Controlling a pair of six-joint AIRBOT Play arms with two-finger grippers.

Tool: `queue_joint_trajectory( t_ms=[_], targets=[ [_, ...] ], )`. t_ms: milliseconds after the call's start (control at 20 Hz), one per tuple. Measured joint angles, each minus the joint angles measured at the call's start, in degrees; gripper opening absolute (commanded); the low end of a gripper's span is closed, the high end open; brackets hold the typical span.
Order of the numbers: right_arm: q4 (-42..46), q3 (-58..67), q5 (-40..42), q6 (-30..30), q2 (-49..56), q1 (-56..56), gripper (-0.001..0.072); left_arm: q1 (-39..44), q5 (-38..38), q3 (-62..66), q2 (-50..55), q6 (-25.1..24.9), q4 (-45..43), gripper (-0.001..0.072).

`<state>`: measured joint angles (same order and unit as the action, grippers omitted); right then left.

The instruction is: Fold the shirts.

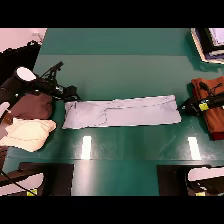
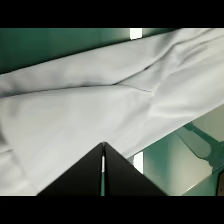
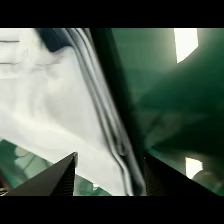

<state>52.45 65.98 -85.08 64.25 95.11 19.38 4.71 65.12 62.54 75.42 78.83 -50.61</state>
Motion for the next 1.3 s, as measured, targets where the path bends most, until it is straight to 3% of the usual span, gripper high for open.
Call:
queue_joint_trajectory(
  t_ms=[50, 100, 300, 700, 1000, 1300],
  targets=[
    [-1.4, -0.4, 0.1, -0.5, 0.9, -0.7, 0.0404, 1.7, -0.9, 0.0, 0.0, 0.4, 0.2, 0.002],
    [-2.5, -0.6, 0.4, -1.0, 1.5, -1.4, 0.0284, 3.4, -2.3, 0.0, 0.1, 1.0, 0.3, 0.002],
    [-4.0, -0.6, 2.5, -3.7, 2.9, -4.5, 0.0015, 11.3, -10.8, 0.1, 0.3, 4.5, 0.5, 0.0019],
    [-8.8, 5.0, -1.5, -5.7, -2.1, -6.8, 0.0014, 24.0, -17.1, 7.6, 11.8, 7.7, 1.3, 0.002],
    [-14.3, 10.7, -3.8, -2.8, -11.5, -12.3, 0.0014, 30.5, -15.1, 17.5, 24.5, 8.2, 1.9, 0.0019],
    [-15.5, 19.7, -5.2, 0.6, -15.0, -20.9, 0.0014, 31.7, -13.7, 20.1, 28.6, 9.2, 1.5, 0.002]
  ],
)
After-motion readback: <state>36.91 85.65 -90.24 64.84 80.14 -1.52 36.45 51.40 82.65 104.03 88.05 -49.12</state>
